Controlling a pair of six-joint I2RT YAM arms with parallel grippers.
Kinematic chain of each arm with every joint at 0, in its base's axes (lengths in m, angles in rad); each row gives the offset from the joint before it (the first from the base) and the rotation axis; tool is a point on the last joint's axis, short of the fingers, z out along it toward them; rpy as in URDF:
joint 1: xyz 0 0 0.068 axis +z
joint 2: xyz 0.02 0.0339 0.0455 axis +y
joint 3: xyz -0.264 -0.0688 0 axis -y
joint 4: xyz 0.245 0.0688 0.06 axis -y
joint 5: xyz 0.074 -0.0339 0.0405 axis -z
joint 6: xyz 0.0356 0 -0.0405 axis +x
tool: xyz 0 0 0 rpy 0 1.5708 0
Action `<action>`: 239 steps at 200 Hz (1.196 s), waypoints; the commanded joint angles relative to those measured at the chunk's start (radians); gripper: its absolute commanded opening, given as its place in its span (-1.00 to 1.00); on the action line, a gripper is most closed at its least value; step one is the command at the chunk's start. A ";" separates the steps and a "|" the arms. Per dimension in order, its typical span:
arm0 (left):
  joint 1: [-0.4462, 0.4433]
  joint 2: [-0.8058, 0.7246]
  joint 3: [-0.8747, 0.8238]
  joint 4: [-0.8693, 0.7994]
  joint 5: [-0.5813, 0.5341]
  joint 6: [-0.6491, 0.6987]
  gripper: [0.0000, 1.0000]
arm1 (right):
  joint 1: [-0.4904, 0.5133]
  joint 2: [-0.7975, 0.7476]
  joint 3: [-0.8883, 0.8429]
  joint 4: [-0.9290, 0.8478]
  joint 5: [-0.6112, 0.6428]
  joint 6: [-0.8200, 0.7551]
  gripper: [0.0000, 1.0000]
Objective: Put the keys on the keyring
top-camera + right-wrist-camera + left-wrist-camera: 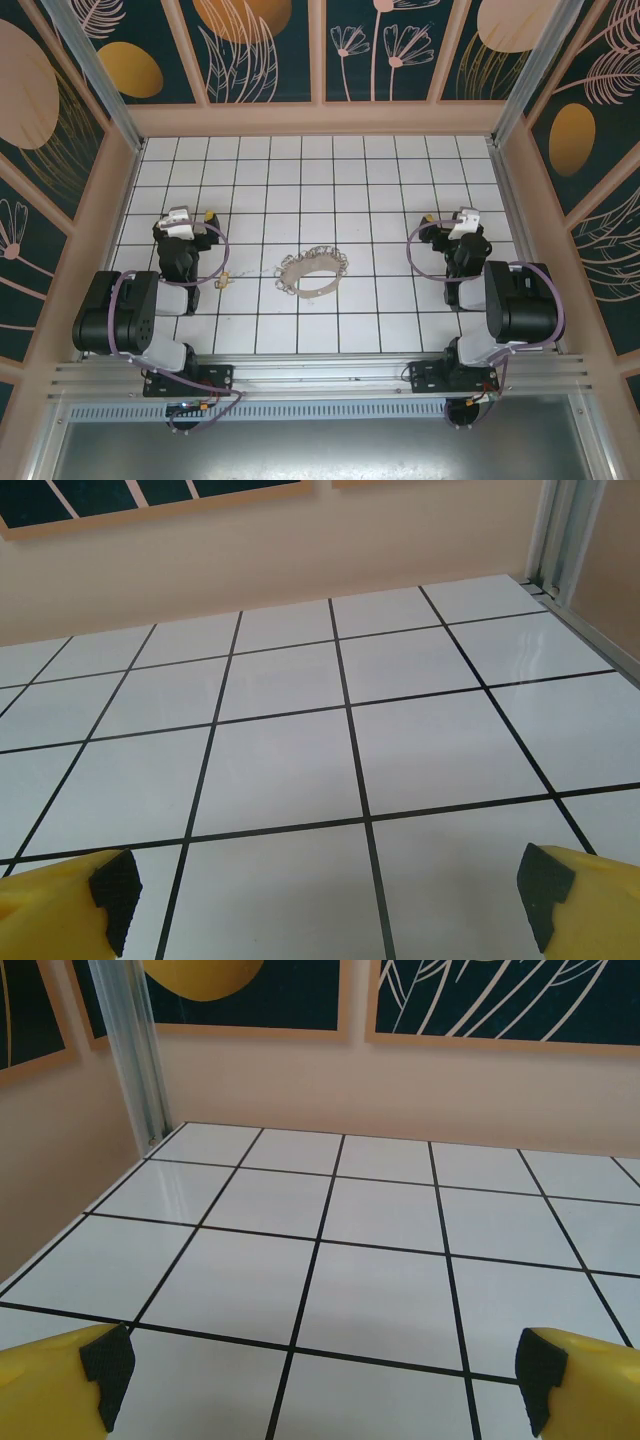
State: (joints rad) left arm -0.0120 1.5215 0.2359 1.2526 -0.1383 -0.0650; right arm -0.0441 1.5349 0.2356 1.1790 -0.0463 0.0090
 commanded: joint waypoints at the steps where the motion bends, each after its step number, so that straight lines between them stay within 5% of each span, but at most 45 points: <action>1: 0.004 -0.002 0.000 0.019 0.006 -0.011 0.97 | 0.006 0.005 0.006 0.053 0.008 0.001 0.97; 170: 0.004 -0.005 -0.003 0.023 0.014 -0.008 0.97 | -0.007 0.003 0.005 0.053 -0.014 0.009 0.97; 239: 0.004 -0.208 0.186 -0.473 0.055 -0.059 0.97 | -0.015 -0.233 0.226 -0.527 0.093 0.177 0.97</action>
State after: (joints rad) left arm -0.0120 1.3846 0.3313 1.0080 -0.1230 -0.0700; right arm -0.0471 1.3773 0.4053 0.8597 -0.0143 0.0662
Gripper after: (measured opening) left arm 0.985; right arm 0.988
